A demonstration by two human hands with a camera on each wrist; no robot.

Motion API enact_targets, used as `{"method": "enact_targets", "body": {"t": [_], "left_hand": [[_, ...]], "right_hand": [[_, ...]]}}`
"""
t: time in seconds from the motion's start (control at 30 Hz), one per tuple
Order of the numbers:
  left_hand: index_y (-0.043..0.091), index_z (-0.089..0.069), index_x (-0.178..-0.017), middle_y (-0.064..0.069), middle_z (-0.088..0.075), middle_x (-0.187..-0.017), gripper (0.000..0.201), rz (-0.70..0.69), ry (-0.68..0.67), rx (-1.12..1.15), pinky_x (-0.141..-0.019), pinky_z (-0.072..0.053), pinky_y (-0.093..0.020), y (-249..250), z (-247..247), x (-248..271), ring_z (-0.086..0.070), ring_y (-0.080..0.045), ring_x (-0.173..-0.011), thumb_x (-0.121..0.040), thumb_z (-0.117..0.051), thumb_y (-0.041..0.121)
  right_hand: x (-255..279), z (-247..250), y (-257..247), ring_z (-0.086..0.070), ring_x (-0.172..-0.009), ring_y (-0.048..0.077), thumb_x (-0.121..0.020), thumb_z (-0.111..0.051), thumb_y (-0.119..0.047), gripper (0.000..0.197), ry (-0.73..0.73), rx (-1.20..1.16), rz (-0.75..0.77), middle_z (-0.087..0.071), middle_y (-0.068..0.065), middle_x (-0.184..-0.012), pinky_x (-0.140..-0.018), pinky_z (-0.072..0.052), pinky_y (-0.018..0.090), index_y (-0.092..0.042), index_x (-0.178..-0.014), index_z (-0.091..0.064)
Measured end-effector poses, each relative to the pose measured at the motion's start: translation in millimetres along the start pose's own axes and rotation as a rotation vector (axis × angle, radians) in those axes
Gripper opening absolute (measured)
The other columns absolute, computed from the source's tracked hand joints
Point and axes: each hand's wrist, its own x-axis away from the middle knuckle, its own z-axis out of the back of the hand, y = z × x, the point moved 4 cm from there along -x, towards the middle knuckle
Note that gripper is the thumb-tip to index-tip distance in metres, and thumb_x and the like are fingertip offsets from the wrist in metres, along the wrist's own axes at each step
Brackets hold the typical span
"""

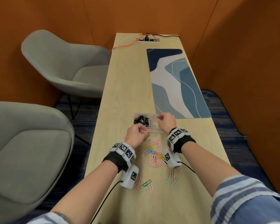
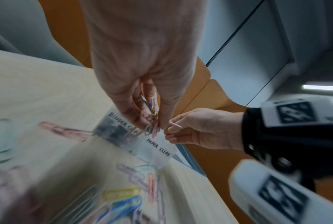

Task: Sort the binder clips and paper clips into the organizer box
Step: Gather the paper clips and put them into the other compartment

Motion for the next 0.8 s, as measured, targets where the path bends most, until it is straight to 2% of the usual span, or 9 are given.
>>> {"method": "enact_targets", "body": {"t": [0.07, 0.1, 0.13, 0.2, 0.27, 0.47, 0.6, 0.7, 0.8], "left_hand": [[0.012, -0.065, -0.086, 0.006, -0.058, -0.061, 0.016, -0.025, 0.004, -0.004, -0.059, -0.053, -0.021, 13.1, -3.7, -11.3, -0.055, -0.004, -0.046, -0.076, -0.075, 0.005], [0.013, -0.065, -0.086, 0.005, -0.058, -0.062, 0.015, -0.032, 0.000, 0.004, -0.056, -0.051, -0.016, 21.3, -6.3, -16.7, -0.056, -0.004, -0.047, -0.077, -0.074, 0.006], [0.014, -0.064, -0.086, 0.002, -0.060, -0.065, 0.015, -0.035, -0.002, 0.002, -0.058, -0.050, -0.017, 28.7, -10.0, -22.6, -0.059, -0.009, -0.053, -0.077, -0.074, 0.009], [0.012, -0.068, -0.092, -0.004, -0.067, -0.081, 0.016, -0.029, 0.003, -0.045, -0.071, -0.050, -0.024, 41.9, -17.7, -34.8, -0.062, -0.018, -0.074, -0.078, -0.074, 0.014], [0.009, -0.069, -0.102, -0.008, -0.070, -0.100, 0.023, -0.030, 0.012, -0.114, -0.082, -0.050, -0.028, 53.7, -24.5, -45.8, -0.065, -0.022, -0.090, -0.080, -0.073, 0.015], [0.006, -0.068, -0.113, -0.012, -0.068, -0.118, 0.031, -0.015, -0.030, -0.214, -0.096, -0.051, -0.030, 65.5, -30.7, -59.2, -0.063, -0.025, -0.109, -0.082, -0.067, 0.010], [0.006, -0.069, -0.113, -0.011, -0.069, -0.117, 0.028, -0.071, -0.039, -0.169, -0.097, -0.048, -0.027, 71.1, -21.5, -51.8, -0.063, -0.024, -0.111, -0.087, -0.057, 0.008], [0.010, -0.072, -0.103, -0.007, -0.072, -0.107, 0.025, -0.118, 0.015, -0.125, -0.093, -0.050, -0.026, 64.4, -6.5, -40.5, -0.066, -0.021, -0.102, -0.087, -0.054, 0.004], [0.015, -0.071, -0.094, -0.005, -0.073, -0.097, 0.021, -0.158, 0.140, -0.111, -0.087, -0.053, -0.033, 44.7, 15.2, -21.9, -0.067, -0.023, -0.092, -0.085, -0.054, 0.007]], "right_hand": [[9.9, 9.2, 2.4, -0.057, -0.116, 0.029, -0.083, -0.042, 0.005, 0.039, 0.031, -0.016, 0.020, -0.067, 0.013, -0.118, -0.102, -0.044, 0.034, -0.008, -0.111, -0.067], [17.1, 14.9, 5.1, -0.057, -0.115, 0.028, -0.084, -0.041, 0.005, 0.039, 0.061, -0.031, 0.031, -0.068, 0.011, -0.117, -0.102, -0.043, 0.033, -0.008, -0.110, -0.067], [25.5, 20.2, 9.1, -0.058, -0.113, 0.028, -0.084, -0.041, 0.005, 0.038, 0.091, -0.052, 0.037, -0.068, 0.011, -0.116, -0.101, -0.043, 0.033, -0.008, -0.109, -0.068], [42.4, 25.1, 22.9, -0.060, -0.108, 0.029, -0.083, -0.043, 0.003, 0.035, 0.146, -0.089, 0.026, -0.068, 0.013, -0.113, -0.098, -0.044, 0.034, -0.008, -0.104, -0.068], [58.0, 23.5, 40.7, -0.059, -0.106, 0.028, -0.083, -0.044, 0.002, 0.032, 0.162, -0.097, -0.018, -0.065, 0.014, -0.112, -0.096, -0.044, 0.034, -0.010, -0.102, -0.067], [100.9, 4.9, 87.7, -0.053, -0.114, 0.028, -0.086, -0.045, -0.002, 0.034, -0.036, 0.046, -0.146, -0.050, 0.014, -0.123, -0.099, -0.042, 0.035, -0.011, -0.116, -0.058], [122.9, -3.2, 102.7, -0.044, -0.123, 0.032, -0.088, -0.046, -0.016, 0.044, -0.103, 0.258, -0.240, -0.044, 0.014, -0.132, -0.102, -0.039, 0.040, -0.009, -0.132, -0.046], [137.2, -19.1, 95.2, -0.042, -0.120, 0.033, -0.088, -0.049, -0.022, 0.047, -0.166, 0.288, -0.234, -0.042, 0.017, -0.128, -0.105, -0.038, 0.038, -0.004, -0.130, -0.044], [140.8, -37.9, 77.9, -0.042, -0.119, 0.034, -0.088, -0.051, -0.025, 0.043, -0.214, 0.299, -0.142, -0.043, 0.017, -0.124, -0.106, -0.036, 0.038, -0.003, -0.125, -0.048]]}}
